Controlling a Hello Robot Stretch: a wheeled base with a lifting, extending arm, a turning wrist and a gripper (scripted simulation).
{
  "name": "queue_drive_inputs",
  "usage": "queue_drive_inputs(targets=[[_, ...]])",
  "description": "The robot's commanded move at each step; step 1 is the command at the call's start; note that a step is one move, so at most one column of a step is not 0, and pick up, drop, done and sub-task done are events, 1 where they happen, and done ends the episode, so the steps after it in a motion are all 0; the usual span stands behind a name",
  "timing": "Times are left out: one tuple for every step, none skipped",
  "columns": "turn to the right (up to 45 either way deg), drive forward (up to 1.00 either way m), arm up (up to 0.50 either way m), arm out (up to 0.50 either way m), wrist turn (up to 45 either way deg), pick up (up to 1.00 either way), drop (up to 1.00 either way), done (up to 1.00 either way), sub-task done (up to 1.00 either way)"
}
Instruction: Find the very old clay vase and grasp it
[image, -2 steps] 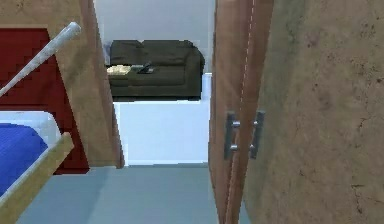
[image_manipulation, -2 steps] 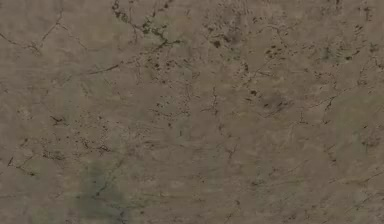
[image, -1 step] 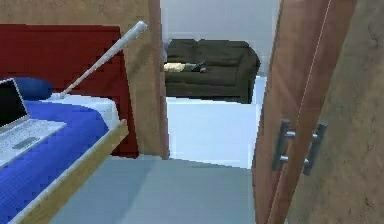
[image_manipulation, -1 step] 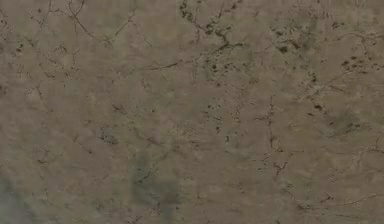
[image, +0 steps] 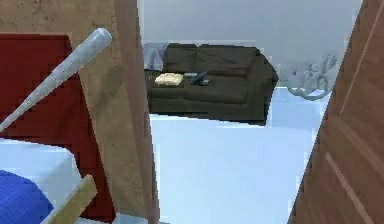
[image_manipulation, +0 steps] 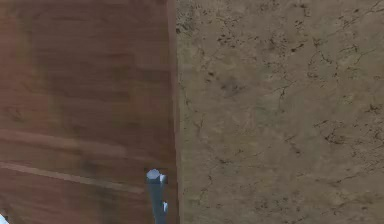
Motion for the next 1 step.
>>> queue_drive_inputs(targets=[[15.0, 0.00, 0.00, 0.00, 0.0, 0.00, 0.00, 0.00, 0.00]])
